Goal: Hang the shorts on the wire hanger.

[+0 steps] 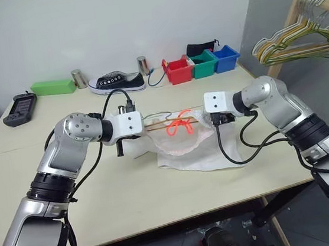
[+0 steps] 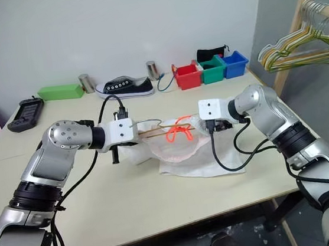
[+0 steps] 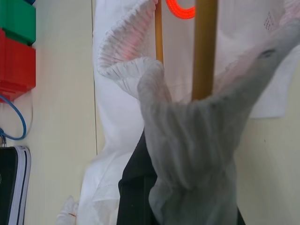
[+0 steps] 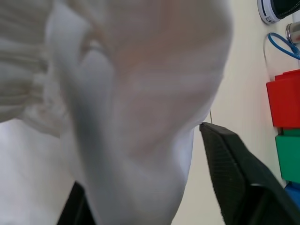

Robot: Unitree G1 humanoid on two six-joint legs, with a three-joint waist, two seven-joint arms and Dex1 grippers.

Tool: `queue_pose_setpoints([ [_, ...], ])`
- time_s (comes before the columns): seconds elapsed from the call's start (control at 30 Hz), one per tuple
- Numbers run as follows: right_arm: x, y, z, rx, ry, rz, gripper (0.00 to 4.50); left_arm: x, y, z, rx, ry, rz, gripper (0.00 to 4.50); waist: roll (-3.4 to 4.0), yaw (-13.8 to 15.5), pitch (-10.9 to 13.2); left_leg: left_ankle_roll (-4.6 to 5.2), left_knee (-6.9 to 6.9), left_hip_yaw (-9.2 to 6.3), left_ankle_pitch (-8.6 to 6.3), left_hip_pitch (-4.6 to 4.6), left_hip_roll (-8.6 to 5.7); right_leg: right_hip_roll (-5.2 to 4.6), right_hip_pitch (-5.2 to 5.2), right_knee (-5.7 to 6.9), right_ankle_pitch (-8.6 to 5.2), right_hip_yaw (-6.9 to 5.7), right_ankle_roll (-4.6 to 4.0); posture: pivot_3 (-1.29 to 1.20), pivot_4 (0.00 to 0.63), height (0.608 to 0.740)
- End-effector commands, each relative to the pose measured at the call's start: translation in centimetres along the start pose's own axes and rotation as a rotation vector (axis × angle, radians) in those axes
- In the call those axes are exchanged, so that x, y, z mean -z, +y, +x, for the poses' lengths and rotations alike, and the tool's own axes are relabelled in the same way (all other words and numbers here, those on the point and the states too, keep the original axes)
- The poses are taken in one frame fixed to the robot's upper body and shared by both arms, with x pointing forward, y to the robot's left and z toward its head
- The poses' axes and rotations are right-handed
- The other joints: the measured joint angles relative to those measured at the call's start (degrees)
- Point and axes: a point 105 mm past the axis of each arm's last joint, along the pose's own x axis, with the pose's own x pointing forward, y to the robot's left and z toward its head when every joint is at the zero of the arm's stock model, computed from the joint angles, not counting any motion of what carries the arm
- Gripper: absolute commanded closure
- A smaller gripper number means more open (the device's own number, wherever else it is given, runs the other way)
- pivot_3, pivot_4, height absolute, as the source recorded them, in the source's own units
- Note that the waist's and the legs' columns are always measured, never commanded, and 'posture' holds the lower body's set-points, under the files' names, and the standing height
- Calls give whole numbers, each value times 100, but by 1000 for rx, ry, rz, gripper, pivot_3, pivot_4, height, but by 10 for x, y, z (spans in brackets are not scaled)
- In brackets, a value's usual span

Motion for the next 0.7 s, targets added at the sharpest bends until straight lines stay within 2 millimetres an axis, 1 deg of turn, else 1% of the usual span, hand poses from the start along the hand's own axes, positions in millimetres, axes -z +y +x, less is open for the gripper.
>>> queue_pose_setpoints([
  [0.03,-5,-16,-13,75,-12,-24,3274,-11,13,-9,-43,-24,51,4500,0,10,0,0,0,0,0,1,0,0,0,0,0,0,0,-237,20,740],
  [0.1,-5,-16,-14,77,-13,-26,3862,-12,13,-9,-43,-25,55,4500,0,23,0,0,0,1,0,1,0,0,1,0,0,0,0,-237,20,740],
  [0.13,-5,-16,-15,77,-13,-26,3980,-12,14,-9,-45,-27,58,4500,0,26,0,0,0,1,0,1,0,0,1,0,0,0,0,-237,20,740],
  [0.17,-5,-16,-15,78,-13,-27,4278,-13,14,-8,-47,-29,60,4500,0,28,0,0,0,1,0,1,0,0,2,0,0,0,0,-244,21,740],
  [0.2,-5,-16,-15,78,-13,-27,4452,-13,15,-8,-48,-31,62,4500,0,28,0,0,0,0,0,1,0,0,2,-1,0,0,0,-247,22,740],
  [0.4,-4,-16,-16,82,-6,-19,4480,-17,19,-6,-61,-53,92,4500,0,25,0,0,0,0,0,1,0,0,3,-1,0,0,0,-251,22,740],
  [0.47,-4,-15,-16,83,-6,-14,4500,-19,21,-6,-66,-73,102,3935,0,24,0,0,1,0,0,2,0,0,3,-1,0,-1,0,-251,22,740],
  [0.5,-4,-15,-16,84,-6,-12,4500,-20,21,-7,-63,-83,94,3787,0,25,0,0,1,0,0,2,0,0,3,-1,0,0,0,-251,21,740],
  [0.57,-4,-14,-16,84,-9,-8,4500,-22,22,-11,-52,-106,82,3330,0,25,0,0,1,0,0,2,-1,0,4,-1,0,0,0,-251,19,740],
  [0.63,-3,-13,-17,83,-8,-5,4500,-26,28,-16,-69,-134,73,2914,0,24,0,0,1,0,0,1,0,0,4,-1,0,0,0,-250,17,740],
  [0.67,-3,-11,-17,81,-8,-2,4500,-27,30,-19,-76,-142,73,2830,0,23,0,0,1,0,0,1,0,0,4,-1,0,0,0,-250,17,740],
  [0.7,-1,-10,-17,80,-7,7,4500,-29,32,-22,-88,-150,73,2537,0,23,0,0,1,0,0,1,0,0,4,-1,0,-1,0,-248,16,740],
])
